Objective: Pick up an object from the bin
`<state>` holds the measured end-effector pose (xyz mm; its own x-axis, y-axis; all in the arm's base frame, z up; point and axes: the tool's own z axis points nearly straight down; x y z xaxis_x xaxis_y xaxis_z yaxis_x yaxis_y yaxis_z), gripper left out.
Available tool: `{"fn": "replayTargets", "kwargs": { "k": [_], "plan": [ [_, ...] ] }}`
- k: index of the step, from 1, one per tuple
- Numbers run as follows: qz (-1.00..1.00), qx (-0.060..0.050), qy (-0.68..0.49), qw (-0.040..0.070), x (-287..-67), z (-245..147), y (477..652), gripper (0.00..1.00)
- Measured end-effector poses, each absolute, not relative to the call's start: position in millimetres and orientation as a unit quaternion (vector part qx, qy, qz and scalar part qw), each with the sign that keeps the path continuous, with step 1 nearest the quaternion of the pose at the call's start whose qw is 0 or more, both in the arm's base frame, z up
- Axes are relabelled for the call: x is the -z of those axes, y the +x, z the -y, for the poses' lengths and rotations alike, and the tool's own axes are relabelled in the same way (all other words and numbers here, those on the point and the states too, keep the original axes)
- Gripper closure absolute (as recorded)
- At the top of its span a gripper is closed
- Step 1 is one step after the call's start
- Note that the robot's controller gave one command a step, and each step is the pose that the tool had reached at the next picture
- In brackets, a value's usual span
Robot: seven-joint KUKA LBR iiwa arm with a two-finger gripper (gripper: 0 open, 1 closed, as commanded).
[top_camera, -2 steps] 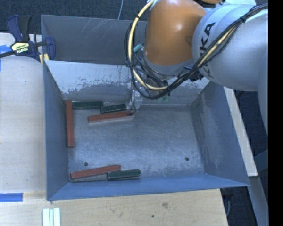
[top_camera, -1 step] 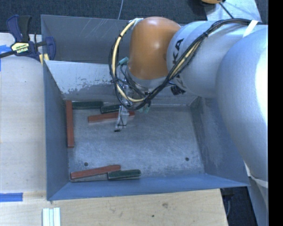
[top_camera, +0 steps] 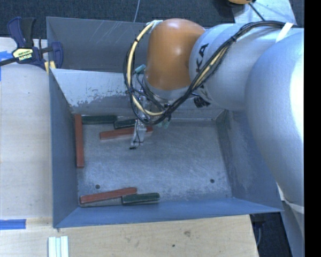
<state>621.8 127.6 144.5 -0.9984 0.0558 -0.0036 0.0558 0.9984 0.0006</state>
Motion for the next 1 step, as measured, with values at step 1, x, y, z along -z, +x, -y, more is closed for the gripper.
{"fn": "replayTargets", "kwargs": {
  "k": [1],
  "plan": [
    [-0.998,0.000,0.069,0.002,-70.3,-129.6,617.4,1.00]
  ]
}}
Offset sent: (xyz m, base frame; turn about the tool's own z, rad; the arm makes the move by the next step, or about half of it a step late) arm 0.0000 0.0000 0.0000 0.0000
